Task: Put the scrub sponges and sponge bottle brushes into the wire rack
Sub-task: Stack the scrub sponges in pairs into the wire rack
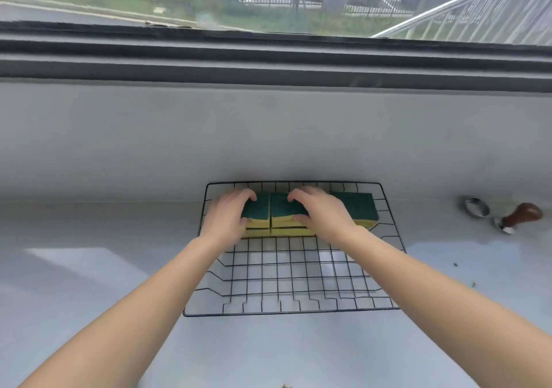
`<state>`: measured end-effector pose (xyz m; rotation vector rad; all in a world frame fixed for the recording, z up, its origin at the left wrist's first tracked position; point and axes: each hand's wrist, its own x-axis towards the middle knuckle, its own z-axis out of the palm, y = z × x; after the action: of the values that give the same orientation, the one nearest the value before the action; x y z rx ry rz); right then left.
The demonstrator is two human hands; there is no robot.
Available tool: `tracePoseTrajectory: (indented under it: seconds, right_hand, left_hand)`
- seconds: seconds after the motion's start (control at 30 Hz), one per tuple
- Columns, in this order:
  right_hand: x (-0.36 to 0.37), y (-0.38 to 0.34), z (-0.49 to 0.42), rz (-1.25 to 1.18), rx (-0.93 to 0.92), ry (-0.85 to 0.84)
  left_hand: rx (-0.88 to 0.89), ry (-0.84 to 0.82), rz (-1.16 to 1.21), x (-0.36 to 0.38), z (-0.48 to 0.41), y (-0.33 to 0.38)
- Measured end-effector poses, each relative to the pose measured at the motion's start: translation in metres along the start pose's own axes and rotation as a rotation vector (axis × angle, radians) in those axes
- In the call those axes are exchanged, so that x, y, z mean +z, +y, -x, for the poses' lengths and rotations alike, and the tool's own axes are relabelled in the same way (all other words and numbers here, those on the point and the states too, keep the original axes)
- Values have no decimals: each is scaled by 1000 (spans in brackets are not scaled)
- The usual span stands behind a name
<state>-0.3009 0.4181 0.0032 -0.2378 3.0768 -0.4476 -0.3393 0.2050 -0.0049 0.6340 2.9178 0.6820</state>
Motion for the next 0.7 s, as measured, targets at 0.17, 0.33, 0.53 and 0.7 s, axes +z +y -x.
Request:
tracePoseTrajectory:
  seconds: [0.17, 0.33, 0.53, 0.7]
  right_hand:
    - [3, 3, -2, -22, -21, 26]
    - [7, 3, 1, -8, -26, 37]
    - [11, 1, 1, -19, -8, 52]
    - [0, 5, 3, -143, 1, -32]
  left_hand:
    - [6, -15, -12, 5, -4, -5]
    - [49, 2, -6, 4, -2, -4]
    - [47, 23, -11, 15, 3, -3]
    - [-5, -26, -42, 16, 5, -1]
